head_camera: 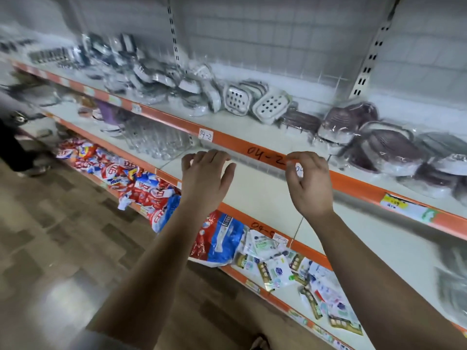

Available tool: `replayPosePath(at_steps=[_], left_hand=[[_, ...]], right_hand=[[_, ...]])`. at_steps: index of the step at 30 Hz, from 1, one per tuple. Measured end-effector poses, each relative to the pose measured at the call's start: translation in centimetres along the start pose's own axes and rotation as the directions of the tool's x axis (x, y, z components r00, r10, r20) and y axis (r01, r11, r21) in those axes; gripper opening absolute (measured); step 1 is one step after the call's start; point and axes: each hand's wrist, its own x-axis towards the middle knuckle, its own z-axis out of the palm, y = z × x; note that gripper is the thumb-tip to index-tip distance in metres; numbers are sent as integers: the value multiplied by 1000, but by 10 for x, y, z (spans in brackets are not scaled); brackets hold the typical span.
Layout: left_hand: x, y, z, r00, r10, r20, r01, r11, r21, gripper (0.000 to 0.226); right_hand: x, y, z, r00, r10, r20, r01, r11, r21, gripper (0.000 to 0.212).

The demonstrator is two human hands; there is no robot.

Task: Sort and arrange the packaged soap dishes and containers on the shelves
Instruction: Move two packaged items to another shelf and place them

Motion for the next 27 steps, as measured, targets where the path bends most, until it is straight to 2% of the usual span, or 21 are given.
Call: replayPosePath(at_steps=[10,14,19,24,27], left_hand=[[108,-78,53,1000,4,27,-3,1000,-12,40],[152,-105,78,1000,1,13,-1,999,-36,38],[185,-138,104,997,-36,67,40,997,-61,39],[215,-179,125,996,-53,71,60,994,-96,32],[235,-208,136,998,-19,62,25,994,-109,32]], right_hand=[[116,14,98,1000,-1,-13,2,999,47,31],[162,16,130,1000,-15,8,15,998,59,31],[202,22,168,999,-39,36,37,998,52,21],[234,21,206,998,-30,58,27,999,45,23],[254,15,232,996,-39,77,35,998,44,28]])
